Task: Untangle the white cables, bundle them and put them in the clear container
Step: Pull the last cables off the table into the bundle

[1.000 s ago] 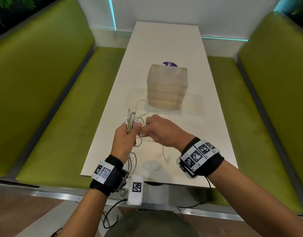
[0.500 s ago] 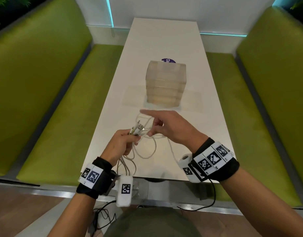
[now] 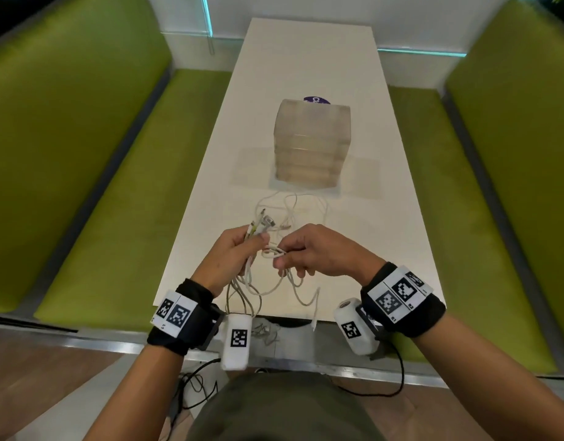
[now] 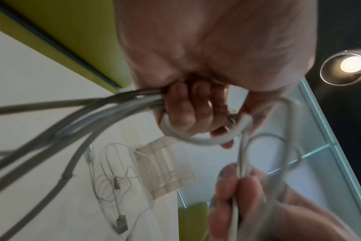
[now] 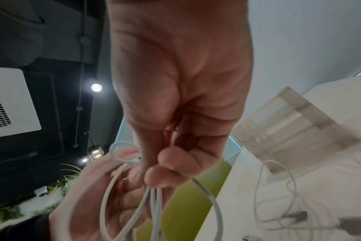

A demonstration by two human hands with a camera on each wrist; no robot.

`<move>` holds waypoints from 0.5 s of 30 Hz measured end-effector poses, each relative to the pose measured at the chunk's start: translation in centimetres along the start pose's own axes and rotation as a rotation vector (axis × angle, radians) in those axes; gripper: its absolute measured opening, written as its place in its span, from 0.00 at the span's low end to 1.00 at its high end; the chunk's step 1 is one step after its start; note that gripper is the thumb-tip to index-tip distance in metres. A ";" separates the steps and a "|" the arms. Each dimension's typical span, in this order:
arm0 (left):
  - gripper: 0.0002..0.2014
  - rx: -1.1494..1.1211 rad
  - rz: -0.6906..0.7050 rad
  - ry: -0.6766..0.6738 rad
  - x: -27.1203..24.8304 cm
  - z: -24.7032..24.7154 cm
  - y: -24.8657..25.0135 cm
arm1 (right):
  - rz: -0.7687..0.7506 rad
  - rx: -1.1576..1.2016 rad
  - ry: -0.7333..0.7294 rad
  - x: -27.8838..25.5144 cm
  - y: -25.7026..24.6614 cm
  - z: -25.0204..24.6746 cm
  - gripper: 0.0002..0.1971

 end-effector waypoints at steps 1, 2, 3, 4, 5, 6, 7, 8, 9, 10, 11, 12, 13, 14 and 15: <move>0.15 -0.018 0.005 0.047 0.1 -0.3 -0.1 | -0.002 0.012 -0.015 -0.2 0.3 0.3 0.05; 0.14 -0.047 0.005 0.091 0.2 -0.6 -0.3 | 0.001 0.010 -0.026 -0.4 0.6 0.6 0.04; 0.13 -0.075 0.009 0.129 0.2 -0.9 -0.4 | 0.013 0.000 -0.035 -0.5 1.1 1.0 0.04; 0.13 -0.097 0.016 0.161 0.3 -1.2 -0.5 | 0.035 -0.015 -0.044 -0.6 1.7 1.5 0.04; 0.13 -0.115 0.027 0.191 0.3 -1.6 -0.6 | 0.060 -0.026 -0.055 -0.7 2.3 2.1 0.04; 0.13 -0.140 0.039 0.220 0.3 -1.9 -0.6 | 0.082 -0.026 -0.069 -0.8 2.9 2.7 0.04; 0.13 -0.169 0.051 0.253 0.3 -2.4 -0.6 | 0.097 -0.018 -0.087 -0.9 3.5 3.4 0.04; 0.13 -0.203 0.062 0.286 0.3 -2.8 -0.6 | 0.107 -0.005 -0.115 -1.2 4.1 4.1 0.05; 0.13 -0.235 0.073 0.317 0.3 -3.2 -0.5 | 0.108 0.013 -0.155 -1.5 4.5 5.0 0.06; 0.13 -0.267 0.087 0.340 0.3 -3.5 -0.5 | 0.101 0.034 -0.203 -1.8 4.7 5.9 0.08; 0.14 -0.290 0.101 0.352 0.4 -3.7 -0.4 | 0.093 0.057 -0.245 -2.1 4.9 6.8 0.08; 0.14 -0.304 0.110 0.355 0.5 -3.8 -0.4 | 0.087 0.064 -0.273 -2.2 5.0 7.5 0.09; 0.14 -0.307 0.115 0.354 0.5 -3.9 -0.4 | 0.086 0.052 -0.283 -2.2 5.1 7.9 0.08; 0.14 -0.306 0.117 0.349 0.5 -3.8 -0.4 | 0.093 0.026 -0.274 -2.1 5.3 8.1 0.07; 0.14 -0.303 0.120 0.341 0.5 -3.6 -0.3 | 0.106 0.005 -0.254 -1.9 5.5 8.2 0.06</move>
Point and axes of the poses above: each hand's wrist, its own x-axis towards the middle knuckle, its own z-axis out of the palm, y = z × x, the point moved 5 cm from there along x, towards the middle knuckle, and after that the axes turned 2 degrees about -y, right-handed, at the moved point
